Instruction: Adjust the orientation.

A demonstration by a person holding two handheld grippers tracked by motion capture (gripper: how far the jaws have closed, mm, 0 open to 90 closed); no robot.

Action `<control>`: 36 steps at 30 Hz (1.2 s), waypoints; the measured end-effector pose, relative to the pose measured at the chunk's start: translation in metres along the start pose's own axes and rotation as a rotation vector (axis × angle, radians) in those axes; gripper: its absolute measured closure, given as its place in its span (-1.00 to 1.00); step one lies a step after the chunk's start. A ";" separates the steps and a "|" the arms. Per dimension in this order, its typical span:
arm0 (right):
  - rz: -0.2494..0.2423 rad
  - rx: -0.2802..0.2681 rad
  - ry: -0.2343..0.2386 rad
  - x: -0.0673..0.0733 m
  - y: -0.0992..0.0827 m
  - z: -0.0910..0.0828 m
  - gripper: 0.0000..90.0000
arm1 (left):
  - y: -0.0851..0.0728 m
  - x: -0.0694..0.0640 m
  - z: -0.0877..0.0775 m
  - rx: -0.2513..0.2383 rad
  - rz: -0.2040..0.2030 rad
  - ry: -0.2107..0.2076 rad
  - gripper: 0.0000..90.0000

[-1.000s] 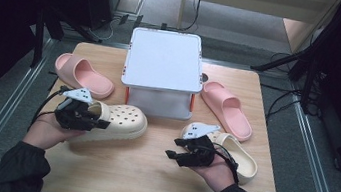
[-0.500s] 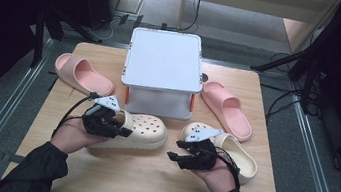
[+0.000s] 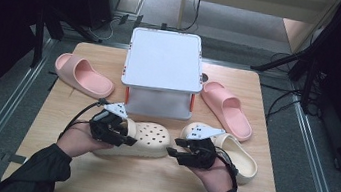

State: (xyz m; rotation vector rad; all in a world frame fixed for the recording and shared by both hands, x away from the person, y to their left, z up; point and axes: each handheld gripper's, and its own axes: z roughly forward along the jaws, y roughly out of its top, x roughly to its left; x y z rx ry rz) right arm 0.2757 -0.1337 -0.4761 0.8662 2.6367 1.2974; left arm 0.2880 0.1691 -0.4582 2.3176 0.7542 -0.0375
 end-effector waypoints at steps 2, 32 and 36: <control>0.000 -0.004 0.000 0.001 0.000 0.000 0.23 | -0.001 0.000 -0.007 -0.002 0.002 0.002 0.34; 0.020 0.022 0.027 0.017 0.002 0.038 1.00 | -0.025 0.079 -0.022 -0.037 -0.090 0.078 0.95; 0.029 0.039 0.023 0.017 -0.001 0.045 1.00 | -0.028 0.084 -0.013 -0.018 -0.103 0.075 0.96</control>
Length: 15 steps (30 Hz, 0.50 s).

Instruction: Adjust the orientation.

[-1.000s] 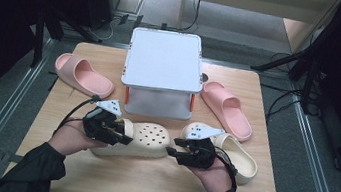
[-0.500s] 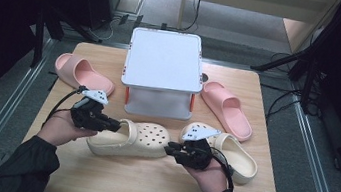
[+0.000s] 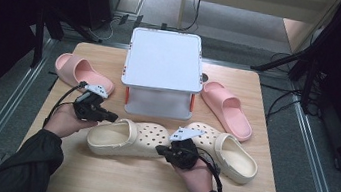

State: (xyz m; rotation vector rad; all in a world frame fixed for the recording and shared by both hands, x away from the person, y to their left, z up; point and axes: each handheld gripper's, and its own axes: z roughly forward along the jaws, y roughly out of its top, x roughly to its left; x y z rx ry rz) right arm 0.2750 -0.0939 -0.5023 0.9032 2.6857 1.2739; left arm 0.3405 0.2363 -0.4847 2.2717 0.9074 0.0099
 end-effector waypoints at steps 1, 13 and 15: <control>0.005 -0.001 0.003 -0.001 0.000 0.000 1.00 | 0.000 0.001 0.000 0.002 -0.003 0.001 0.97; 0.007 -0.010 -0.021 -0.005 0.001 0.001 1.00 | -0.012 -0.006 -0.004 0.000 -0.018 -0.019 0.97; 0.007 -0.009 -0.021 -0.005 0.002 0.001 1.00 | -0.014 -0.009 -0.005 0.002 -0.014 -0.013 0.97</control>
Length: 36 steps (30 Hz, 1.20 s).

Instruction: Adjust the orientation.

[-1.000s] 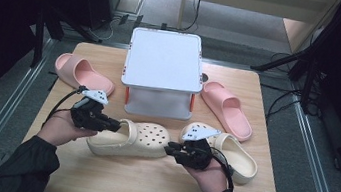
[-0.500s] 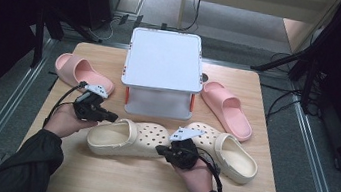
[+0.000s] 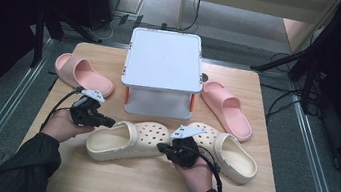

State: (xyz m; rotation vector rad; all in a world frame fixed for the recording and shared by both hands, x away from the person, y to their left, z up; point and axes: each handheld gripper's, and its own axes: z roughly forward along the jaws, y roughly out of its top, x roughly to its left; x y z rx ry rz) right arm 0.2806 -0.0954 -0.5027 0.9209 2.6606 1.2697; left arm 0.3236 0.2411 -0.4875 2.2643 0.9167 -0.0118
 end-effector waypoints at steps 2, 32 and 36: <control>0.013 -0.002 -0.006 -0.002 0.002 0.001 1.00 | -0.002 -0.003 -0.001 0.004 0.003 -0.001 0.97; 0.037 -0.036 -0.104 -0.017 0.023 0.021 1.00 | -0.020 -0.063 0.011 0.038 0.019 -0.057 0.83; 0.034 -0.036 -0.120 -0.019 0.027 0.024 1.00 | -0.017 -0.072 0.015 0.043 0.031 -0.048 0.82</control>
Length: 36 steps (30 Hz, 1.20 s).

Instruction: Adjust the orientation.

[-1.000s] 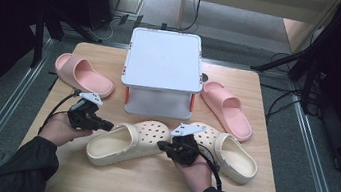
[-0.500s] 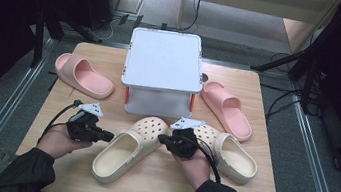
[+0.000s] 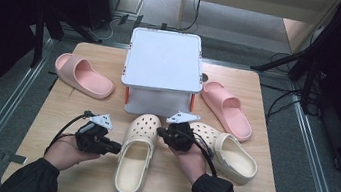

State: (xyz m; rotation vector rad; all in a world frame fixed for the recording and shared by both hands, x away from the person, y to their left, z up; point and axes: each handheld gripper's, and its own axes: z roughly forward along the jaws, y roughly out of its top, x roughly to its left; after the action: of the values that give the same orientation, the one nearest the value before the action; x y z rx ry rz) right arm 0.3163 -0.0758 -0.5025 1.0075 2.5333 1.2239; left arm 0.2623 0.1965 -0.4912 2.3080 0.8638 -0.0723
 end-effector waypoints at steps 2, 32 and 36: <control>0.002 -0.005 0.005 -0.001 0.001 0.001 1.00 | 0.001 0.002 -0.001 -0.025 -0.028 -0.014 0.81; 0.039 -0.116 0.085 0.017 -0.002 -0.064 -0.17 | 0.040 0.030 -0.052 -0.183 -0.104 0.016 0.10; 0.066 -0.088 0.099 0.024 -0.007 -0.071 -0.18 | 0.052 0.035 -0.061 -0.202 -0.096 0.010 0.25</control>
State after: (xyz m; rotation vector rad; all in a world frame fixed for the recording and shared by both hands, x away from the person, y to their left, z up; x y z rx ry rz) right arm 0.2656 -0.1089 -0.4580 1.0434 2.5115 1.4243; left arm 0.3105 0.2240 -0.4232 2.0807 0.9421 -0.0138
